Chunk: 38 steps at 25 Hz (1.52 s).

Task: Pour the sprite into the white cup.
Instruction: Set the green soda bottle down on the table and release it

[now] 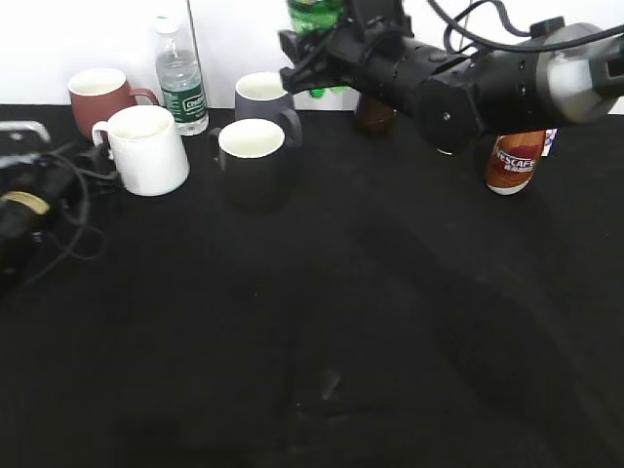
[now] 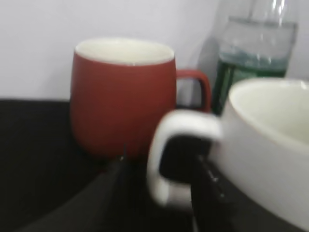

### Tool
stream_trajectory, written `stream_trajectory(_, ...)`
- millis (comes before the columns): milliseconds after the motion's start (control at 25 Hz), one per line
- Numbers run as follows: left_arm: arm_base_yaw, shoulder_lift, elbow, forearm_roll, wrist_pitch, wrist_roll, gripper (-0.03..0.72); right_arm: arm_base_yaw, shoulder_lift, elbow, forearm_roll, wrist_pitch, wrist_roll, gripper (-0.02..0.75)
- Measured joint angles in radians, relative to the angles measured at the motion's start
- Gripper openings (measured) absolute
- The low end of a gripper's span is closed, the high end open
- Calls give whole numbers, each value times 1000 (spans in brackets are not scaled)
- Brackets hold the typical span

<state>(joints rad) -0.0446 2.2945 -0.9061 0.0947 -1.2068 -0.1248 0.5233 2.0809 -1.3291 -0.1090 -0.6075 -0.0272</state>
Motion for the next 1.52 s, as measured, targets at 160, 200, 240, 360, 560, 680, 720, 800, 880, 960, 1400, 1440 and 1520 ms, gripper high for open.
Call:
stream_trajectory(160, 0, -262, 229, 41, 22, 2, 343, -112, 6, 0, 25, 27, 94, 417)
stream_trajectory(200, 0, -337, 258, 46, 84, 2, 343, -135, 22, 0, 30, 23, 102, 417)
stream_trajectory(240, 0, -412, 269, 56, 199, 2, 343, -147, 53, -1, 32, 0, 108, 414)
stream_trajectory(360, -1, -585, 270, 69, 466, -1, 344, -148, 155, -1, 31, -59, 117, 410)
stream_trajectory(560, -36, -706, 270, 70, 649, -1, 344, -148, 215, 78, 31, -249, 117, 407)
stream_trajectory(680, -64, -708, 270, 71, 713, -1, 344, -148, 295, 83, 31, -306, 116, 407)
stream_trajectory(720, -70, -708, 270, 71, 719, -1, 344, -148, 314, 84, 32, -343, 111, 407)
stream_trajectory(800, -75, -708, 270, 70, 740, -4, 344, -148, 346, 84, 34, -386, 92, 407)
stream_trajectory(880, -78, -709, 270, 70, 754, -4, 344, -148, 362, 83, 39, -395, 85, 407)
stream_trajectory(960, -79, -709, 270, 70, 762, -4, 344, -148, 371, 74, 42, -401, 75, 407)
stream_trajectory(1400, -79, -709, 270, 67, 811, -8, 344, -148, 292, 204, 53, -430, 44, 599)
stream_trajectory(1440, -79, -712, 270, 66, 841, -21, 344, -148, 272, 232, 53, -430, 42, 599)
stream_trajectory(1520, -81, -725, 270, 66, 903, -32, 360, -148, 209, 286, 53, -359, 41, 599)
